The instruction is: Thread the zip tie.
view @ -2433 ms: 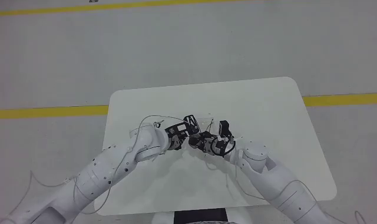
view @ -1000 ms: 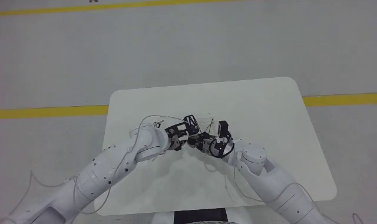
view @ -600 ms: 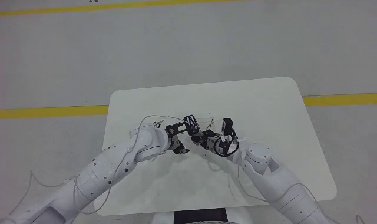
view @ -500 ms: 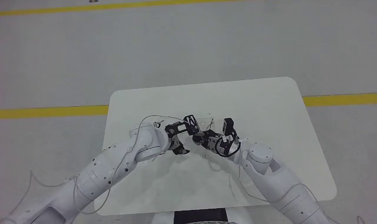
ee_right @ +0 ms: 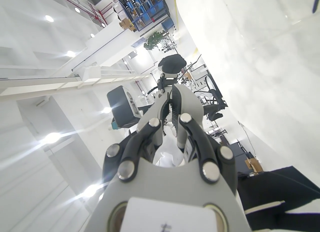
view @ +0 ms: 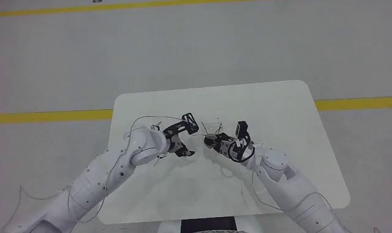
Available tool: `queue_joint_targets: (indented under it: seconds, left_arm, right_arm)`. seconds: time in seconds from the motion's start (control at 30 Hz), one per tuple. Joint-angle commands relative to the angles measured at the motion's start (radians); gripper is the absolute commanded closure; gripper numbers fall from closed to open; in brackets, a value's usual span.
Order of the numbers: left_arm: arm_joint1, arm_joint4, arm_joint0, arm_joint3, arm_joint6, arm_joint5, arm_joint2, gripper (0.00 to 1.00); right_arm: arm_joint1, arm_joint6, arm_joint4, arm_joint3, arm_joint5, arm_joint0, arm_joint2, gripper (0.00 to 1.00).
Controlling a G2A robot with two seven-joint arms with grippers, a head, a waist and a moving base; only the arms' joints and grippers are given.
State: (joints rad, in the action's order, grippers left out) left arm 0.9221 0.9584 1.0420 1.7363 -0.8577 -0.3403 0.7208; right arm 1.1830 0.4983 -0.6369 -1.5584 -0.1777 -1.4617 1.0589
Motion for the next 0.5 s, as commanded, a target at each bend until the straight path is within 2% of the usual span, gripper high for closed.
queue_joint_targets:
  seconds: [0.0, 0.17, 0.3, 0.33, 0.47]
  left_arm:
    - [-0.017, -0.050, 0.010, 0.012, 0.023, 0.000, 0.011, 0.00]
    - [-0.057, -0.215, 0.026, 0.001, 0.069, 0.000, 0.040, 0.00]
    - [-0.081, -0.409, 0.028, -0.048, 0.075, 0.000, 0.059, 0.00]
    - [-0.085, -0.433, 0.025, -0.051, 0.066, 0.000, 0.056, 0.00]
    - [-0.085, -0.433, 0.025, -0.051, 0.066, 0.000, 0.056, 0.00]
  right_arm:
    - [-0.002, 0.006, 0.007, -0.005, 0.004, -0.006, 0.006, 1.00]
    - [-0.005, 0.016, 0.022, -0.014, 0.006, -0.015, 0.016, 1.00]
    - [-0.007, 0.025, 0.038, -0.022, 0.008, -0.020, 0.018, 1.00]
    - [-0.007, 0.022, 0.046, -0.023, 0.007, -0.020, 0.018, 1.00]
    - [-0.007, 0.022, 0.046, -0.023, 0.007, -0.020, 0.018, 1.00]
